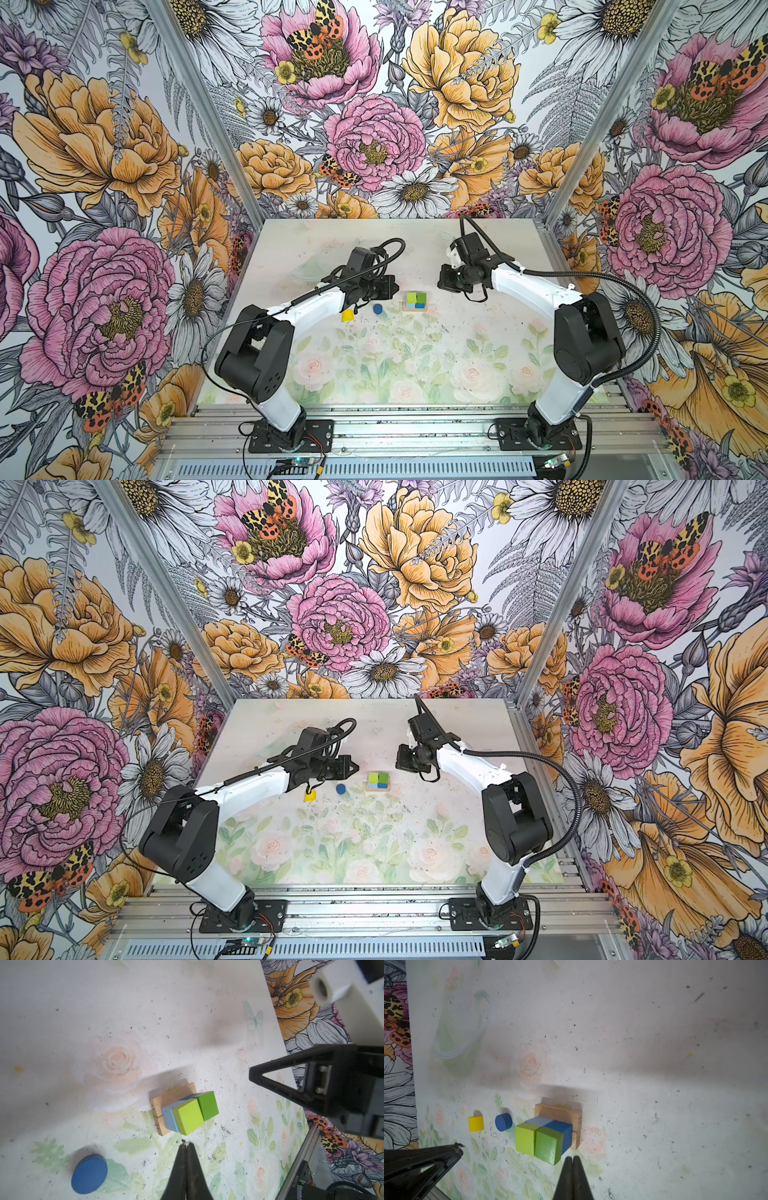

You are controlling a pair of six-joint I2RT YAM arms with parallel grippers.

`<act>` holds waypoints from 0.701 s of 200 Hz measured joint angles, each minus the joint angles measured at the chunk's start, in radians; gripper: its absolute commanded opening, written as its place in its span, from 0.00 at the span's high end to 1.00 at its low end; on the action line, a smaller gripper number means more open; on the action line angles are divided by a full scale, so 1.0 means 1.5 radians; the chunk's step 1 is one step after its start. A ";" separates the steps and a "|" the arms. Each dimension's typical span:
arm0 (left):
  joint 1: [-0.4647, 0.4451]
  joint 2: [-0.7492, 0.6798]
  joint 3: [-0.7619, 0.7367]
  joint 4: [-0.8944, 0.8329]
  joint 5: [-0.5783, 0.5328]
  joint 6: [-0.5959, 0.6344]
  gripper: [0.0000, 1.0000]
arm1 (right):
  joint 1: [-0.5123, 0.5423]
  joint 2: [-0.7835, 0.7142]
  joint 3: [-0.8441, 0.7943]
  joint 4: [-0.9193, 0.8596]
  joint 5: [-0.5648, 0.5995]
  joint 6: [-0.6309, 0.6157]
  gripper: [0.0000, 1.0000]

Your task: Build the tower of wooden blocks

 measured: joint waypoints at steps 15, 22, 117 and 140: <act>0.000 0.017 0.000 0.000 0.000 -0.005 1.00 | 0.005 0.002 -0.006 0.008 -0.001 0.008 1.00; 0.000 0.023 0.000 0.001 0.001 -0.006 1.00 | 0.009 0.004 -0.006 0.013 -0.001 0.010 1.00; 0.000 0.051 0.001 0.021 0.003 -0.009 1.00 | 0.036 0.045 -0.007 0.037 -0.005 0.034 1.00; 0.000 0.061 0.001 0.023 0.003 -0.011 1.00 | 0.036 0.046 -0.007 0.041 -0.005 0.038 1.00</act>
